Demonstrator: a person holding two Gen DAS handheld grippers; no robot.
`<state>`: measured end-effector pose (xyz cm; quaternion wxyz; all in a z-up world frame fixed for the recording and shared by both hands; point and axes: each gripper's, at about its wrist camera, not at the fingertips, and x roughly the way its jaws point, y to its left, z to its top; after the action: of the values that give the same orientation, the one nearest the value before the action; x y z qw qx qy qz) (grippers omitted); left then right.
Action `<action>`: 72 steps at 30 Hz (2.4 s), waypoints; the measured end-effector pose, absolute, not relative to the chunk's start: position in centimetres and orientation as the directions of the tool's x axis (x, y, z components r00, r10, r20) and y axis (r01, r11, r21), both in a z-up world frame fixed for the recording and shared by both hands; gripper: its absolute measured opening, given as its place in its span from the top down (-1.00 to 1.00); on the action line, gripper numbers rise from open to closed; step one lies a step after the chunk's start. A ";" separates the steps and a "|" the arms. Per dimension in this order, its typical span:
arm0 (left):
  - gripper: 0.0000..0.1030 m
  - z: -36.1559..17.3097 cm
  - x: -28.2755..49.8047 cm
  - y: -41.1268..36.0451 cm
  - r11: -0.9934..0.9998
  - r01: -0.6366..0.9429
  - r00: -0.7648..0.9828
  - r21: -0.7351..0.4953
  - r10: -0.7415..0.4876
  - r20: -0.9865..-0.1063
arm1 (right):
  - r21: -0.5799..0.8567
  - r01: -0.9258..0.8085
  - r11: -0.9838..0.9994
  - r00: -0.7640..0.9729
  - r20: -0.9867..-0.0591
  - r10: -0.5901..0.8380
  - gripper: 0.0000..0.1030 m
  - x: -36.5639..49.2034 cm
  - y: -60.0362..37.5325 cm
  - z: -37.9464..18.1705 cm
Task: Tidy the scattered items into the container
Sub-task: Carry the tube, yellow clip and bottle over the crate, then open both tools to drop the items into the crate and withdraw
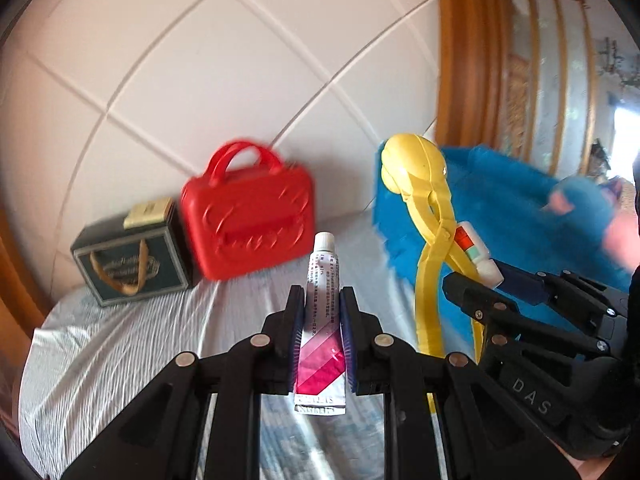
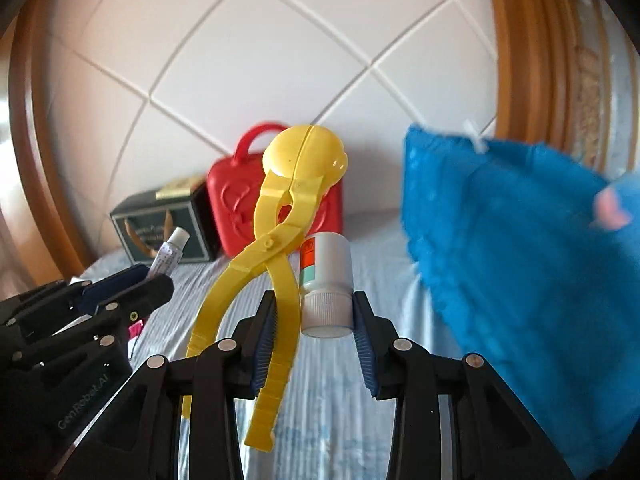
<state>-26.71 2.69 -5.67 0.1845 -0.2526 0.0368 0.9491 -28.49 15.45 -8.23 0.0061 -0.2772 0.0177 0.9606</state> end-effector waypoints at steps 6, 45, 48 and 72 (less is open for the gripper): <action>0.66 -1.0 -23.0 8.7 -0.895 -0.446 -0.811 -0.029 0.418 -0.410 | -0.006 -0.089 -0.996 -0.876 -0.476 0.081 0.31 -23.2 20.2 -1.1; 0.48 -3.8 -20.0 56.1 -0.944 -0.328 -0.724 0.027 0.234 -0.649 | -0.061 0.112 -0.992 -0.720 -0.693 -0.039 0.29 -17.4 67.4 -4.2; -0.21 -3.5 -19.5 56.0 -0.948 -0.318 -0.741 0.029 0.229 -0.631 | -0.059 0.113 -0.992 -0.724 -0.688 -0.042 0.26 -17.2 67.4 -4.1; -0.98 1.4 -10.3 48.3 -0.973 -0.230 -0.822 -0.006 0.198 -0.535 | 0.012 0.072 -0.997 -0.803 -0.592 -0.065 -0.99 -9.5 66.8 0.4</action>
<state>-10.31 48.31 1.45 0.1121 -0.2768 0.0292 0.9539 -9.51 66.78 0.42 -0.0362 -0.3114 -0.0058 0.9496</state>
